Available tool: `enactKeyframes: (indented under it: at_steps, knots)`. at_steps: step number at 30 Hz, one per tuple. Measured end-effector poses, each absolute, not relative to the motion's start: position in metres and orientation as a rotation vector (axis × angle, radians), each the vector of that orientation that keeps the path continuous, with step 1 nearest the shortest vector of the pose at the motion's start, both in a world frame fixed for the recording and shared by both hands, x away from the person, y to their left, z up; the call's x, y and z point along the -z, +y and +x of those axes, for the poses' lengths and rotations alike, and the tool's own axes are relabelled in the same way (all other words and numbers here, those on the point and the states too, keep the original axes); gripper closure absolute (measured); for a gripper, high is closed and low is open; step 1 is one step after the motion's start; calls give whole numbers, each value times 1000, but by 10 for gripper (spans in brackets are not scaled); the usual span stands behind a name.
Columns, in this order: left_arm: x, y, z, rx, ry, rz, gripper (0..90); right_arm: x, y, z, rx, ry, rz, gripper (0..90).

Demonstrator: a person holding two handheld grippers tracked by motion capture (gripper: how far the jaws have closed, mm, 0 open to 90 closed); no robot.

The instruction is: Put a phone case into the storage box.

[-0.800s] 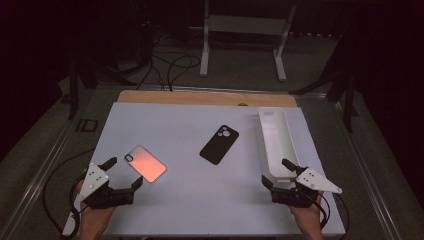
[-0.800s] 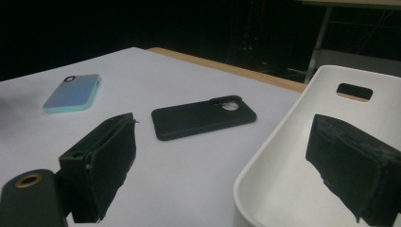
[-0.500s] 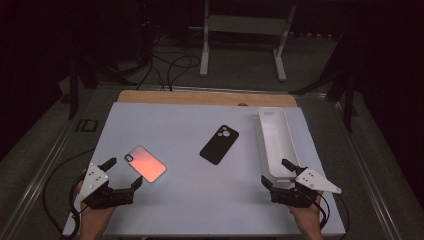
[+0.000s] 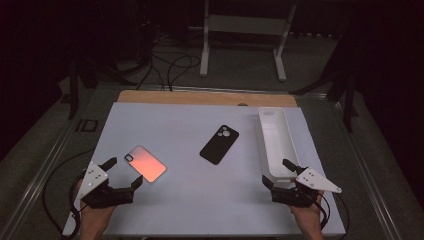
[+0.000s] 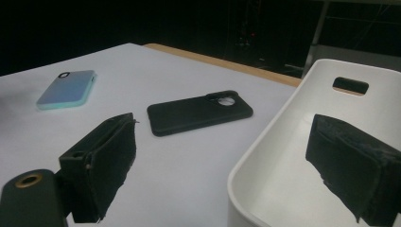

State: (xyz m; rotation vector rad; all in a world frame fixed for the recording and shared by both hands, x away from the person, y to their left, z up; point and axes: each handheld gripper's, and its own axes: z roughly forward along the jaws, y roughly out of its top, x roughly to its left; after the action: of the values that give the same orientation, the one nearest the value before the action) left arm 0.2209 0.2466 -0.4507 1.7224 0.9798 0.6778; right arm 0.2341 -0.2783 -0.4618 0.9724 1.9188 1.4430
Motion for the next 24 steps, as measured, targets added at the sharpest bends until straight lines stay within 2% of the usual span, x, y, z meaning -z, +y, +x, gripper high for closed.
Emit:
enactKeyframes:
  at_steps: [2, 4, 6, 7, 8, 10, 13, 16, 24]
  knots:
    - [450, 245, 222, -687, 1000, 1722, 51, 462, -278, 234, -1439, 1914, 981, 92]
    - [447, 243, 224, -684, 1013, 1718, 51, 462, -278, 234, -1440, 1913, 980, 92]
    - [446, 243, 225, -689, 1015, 1718, 171, 462, -279, 235, -1438, 1912, 981, 92]
    - [446, 243, 225, -689, 1015, 1718, 171, 462, -279, 235, -1438, 1912, 981, 92]
    - [442, 239, 230, -667, 1001, 1732, 264, 463, -279, 235, -1436, 1912, 979, 92]
    - [440, 238, 235, -643, 1004, 1745, 390, 464, -280, 235, -1436, 1911, 987, 92]
    - [438, 236, 240, -616, 1003, 1755, 505, 464, -280, 235, -1433, 1910, 988, 92]
    - [438, 232, 253, -566, 1010, 1766, 576, 464, -280, 235, -1434, 1907, 986, 92]
    - [453, 220, 279, -534, 1036, 1795, 725, 465, -281, 236, -1427, 1903, 994, 92]
